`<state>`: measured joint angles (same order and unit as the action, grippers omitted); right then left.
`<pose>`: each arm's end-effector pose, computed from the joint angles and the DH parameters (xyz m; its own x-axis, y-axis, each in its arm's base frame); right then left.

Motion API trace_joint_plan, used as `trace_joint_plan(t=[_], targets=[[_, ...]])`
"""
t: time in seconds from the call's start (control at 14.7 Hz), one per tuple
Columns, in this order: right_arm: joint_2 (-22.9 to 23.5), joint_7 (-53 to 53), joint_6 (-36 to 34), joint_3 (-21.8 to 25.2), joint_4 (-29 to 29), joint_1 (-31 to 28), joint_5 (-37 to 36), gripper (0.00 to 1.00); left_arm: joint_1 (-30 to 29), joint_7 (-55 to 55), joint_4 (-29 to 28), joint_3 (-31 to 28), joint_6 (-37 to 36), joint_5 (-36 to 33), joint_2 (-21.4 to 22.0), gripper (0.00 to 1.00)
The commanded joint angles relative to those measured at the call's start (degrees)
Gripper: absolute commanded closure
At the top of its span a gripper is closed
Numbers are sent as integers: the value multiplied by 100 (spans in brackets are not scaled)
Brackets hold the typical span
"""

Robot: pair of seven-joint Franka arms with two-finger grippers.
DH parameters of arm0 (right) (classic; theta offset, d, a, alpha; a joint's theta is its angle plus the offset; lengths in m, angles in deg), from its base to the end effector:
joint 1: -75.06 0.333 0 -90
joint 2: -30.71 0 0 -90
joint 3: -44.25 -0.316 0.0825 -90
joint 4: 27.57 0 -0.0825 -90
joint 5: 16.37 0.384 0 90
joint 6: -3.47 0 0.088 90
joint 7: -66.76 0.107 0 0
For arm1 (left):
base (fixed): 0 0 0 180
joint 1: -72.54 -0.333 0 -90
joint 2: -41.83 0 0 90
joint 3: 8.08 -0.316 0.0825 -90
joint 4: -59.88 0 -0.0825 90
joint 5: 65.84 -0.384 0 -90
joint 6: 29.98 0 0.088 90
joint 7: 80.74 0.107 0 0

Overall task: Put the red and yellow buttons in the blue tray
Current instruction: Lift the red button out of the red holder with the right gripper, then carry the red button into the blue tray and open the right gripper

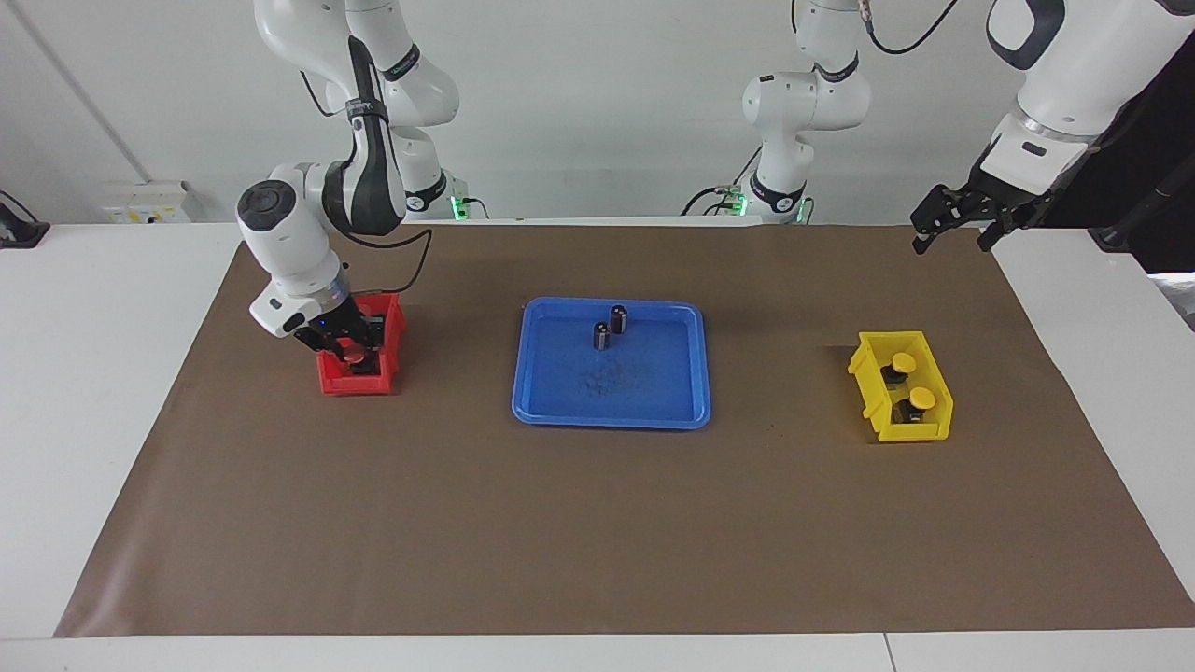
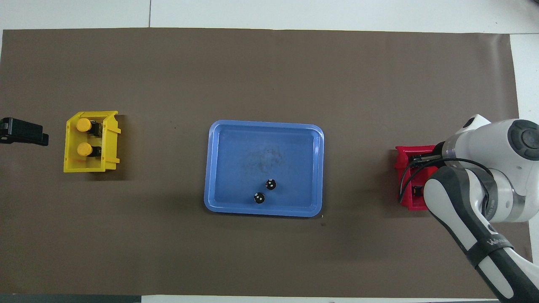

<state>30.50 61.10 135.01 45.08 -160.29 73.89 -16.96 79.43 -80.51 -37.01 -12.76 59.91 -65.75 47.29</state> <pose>0.5060 -0.0179 0.3422 0.9973 0.0707 -0.0176 0.0708 -0.9975 0.0058 0.5229 -0.0183 0.6188 0.9987 -0.0431 -0.0272 -0.0429 -0.9990 0.0094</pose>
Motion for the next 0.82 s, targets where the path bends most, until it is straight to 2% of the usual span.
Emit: trace_joint_plan(t=[0.0, 0.07, 0.14, 0.34, 0.48, 0.61, 0.75], targets=[[-146, -5, 12, -13, -132, -67, 76, 87, -39, 65, 38, -6, -112, 53, 17, 0], [-137, -5, -101, -13, -53, -67, 68, 87, -39, 57, 38, -6, -112, 53, 17, 0], [-85, -14, -512, -13, 278, -76, 68, 87, -39, 57, 38, -6, -112, 53, 17, 0], [214, -128, -1969, -13, 1674, -59, -3, 87, -39, 65, 38, -6, -112, 53, 17, 0], [390, -93, -2710, -31, 2501, -6, -3, 87, -39, 57, 38, -6, -112, 53, 17, 0], [565, 134, -3369, -57, 3310, 291, 76, 87, -39, 57, 38, -6, -112, 53, 17, 0], [882, 922, -3583, -75, 3892, 774, 102, 86, -39, 57, 38, -6, -112, 53, 17, 0]])
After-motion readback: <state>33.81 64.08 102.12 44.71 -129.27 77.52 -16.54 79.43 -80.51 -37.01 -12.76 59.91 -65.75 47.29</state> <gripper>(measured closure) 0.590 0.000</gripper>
